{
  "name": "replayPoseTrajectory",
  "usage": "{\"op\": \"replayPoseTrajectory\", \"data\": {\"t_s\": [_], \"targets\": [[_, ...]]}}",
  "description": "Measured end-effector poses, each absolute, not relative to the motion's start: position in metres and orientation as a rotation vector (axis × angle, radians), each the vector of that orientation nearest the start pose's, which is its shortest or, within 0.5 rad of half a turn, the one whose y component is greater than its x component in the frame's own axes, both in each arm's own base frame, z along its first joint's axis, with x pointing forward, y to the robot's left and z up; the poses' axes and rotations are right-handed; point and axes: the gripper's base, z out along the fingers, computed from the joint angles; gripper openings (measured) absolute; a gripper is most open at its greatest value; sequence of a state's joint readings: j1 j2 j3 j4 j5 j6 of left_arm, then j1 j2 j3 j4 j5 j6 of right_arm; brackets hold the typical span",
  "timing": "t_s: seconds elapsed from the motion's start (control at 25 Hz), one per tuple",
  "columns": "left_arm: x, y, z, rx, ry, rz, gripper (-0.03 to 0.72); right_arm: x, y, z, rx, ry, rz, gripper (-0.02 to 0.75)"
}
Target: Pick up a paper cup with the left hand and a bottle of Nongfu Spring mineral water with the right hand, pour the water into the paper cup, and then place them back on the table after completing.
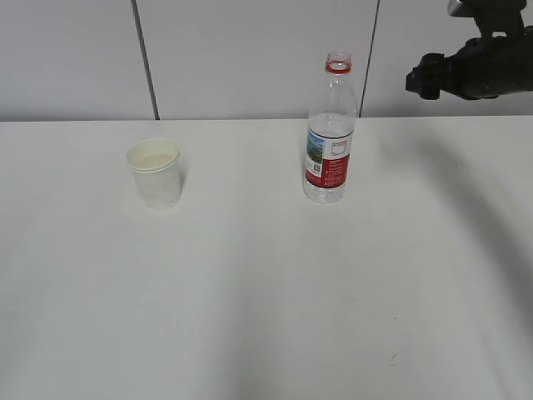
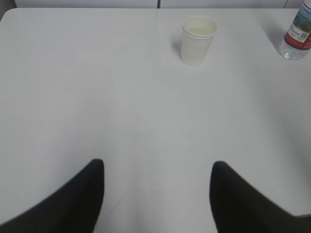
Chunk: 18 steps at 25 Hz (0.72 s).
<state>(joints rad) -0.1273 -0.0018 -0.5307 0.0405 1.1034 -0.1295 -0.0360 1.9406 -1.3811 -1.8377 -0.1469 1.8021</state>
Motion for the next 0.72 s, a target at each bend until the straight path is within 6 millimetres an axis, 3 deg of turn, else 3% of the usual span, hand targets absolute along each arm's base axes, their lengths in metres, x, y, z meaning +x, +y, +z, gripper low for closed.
{"op": "replayPoseTrajectory", "data": {"t_s": [0.4,0.72], "targets": [[-0.010,0.010,0.282,-0.011,2.050,-0.025,0.417,0.420,-0.003,0.236,-0.087,2.109,0.091,0.573],[-0.010,0.004,0.282,-0.004,2.057,-0.121,0.401,0.383,-0.002,0.251,-0.088,2.102,0.090,0.573]]}}
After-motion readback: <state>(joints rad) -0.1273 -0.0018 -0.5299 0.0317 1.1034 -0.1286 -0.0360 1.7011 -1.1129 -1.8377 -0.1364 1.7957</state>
